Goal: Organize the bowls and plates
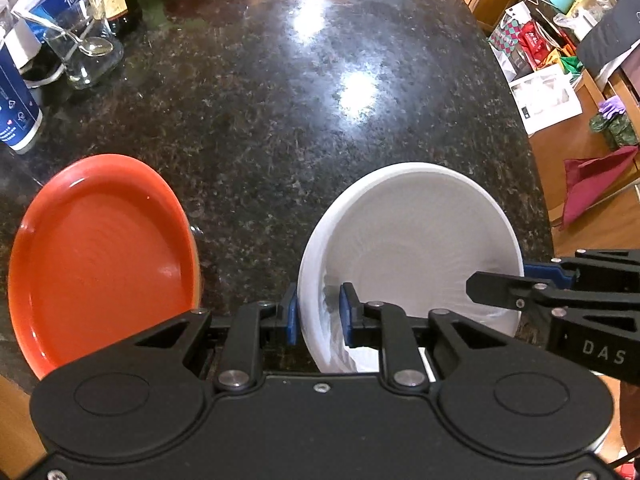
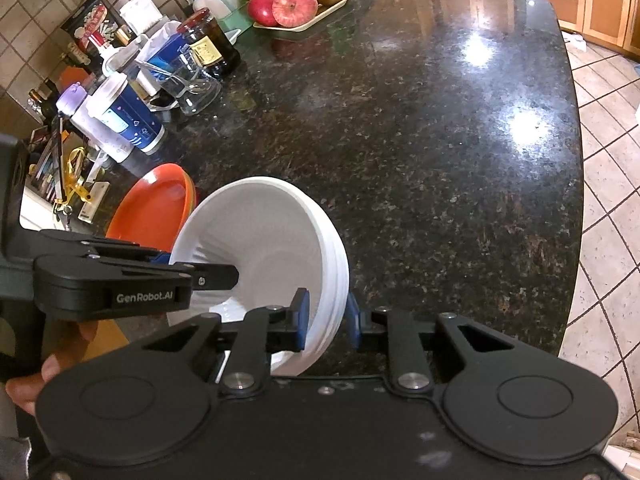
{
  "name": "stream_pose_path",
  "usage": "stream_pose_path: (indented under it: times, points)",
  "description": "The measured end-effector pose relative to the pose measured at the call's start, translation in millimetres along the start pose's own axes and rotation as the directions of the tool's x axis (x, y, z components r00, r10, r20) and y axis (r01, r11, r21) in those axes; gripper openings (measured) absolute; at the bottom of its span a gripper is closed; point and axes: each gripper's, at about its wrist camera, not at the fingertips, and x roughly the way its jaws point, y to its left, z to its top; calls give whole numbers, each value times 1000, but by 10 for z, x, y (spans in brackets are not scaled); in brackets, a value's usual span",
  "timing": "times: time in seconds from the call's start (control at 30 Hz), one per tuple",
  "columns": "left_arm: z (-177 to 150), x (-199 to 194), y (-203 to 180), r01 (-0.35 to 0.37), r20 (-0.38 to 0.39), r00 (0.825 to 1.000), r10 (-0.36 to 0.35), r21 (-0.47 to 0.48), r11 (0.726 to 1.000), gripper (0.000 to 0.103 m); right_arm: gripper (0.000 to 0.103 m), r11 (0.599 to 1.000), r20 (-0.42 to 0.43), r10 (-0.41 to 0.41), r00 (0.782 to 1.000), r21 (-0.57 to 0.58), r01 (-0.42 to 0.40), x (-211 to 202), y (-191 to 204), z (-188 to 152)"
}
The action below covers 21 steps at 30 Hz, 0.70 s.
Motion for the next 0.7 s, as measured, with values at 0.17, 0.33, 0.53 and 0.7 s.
stream_pose_path:
  times: [0.17, 0.33, 0.53, 0.7]
  points:
    - [-8, -75, 5, -12, 21, 1000, 12, 11, 1000, 27, 23, 1000, 6, -4, 1000, -12, 4, -7, 52, 28]
    - [-5, -101, 76, -4, 28, 1000, 4, 15, 1000, 27, 23, 1000, 3, -19, 1000, -2, 19, 34, 137, 50]
    - [-60, -260, 328, 8, 41, 999, -9, 25, 1000, 27, 23, 1000, 11, -12, 1000, -11, 12, 38, 388, 66]
    - [-88, -421, 635, 0, 65, 998, -1, 20, 1000, 27, 23, 999, 15, -2, 1000, -39, 2, 124, 771, 144]
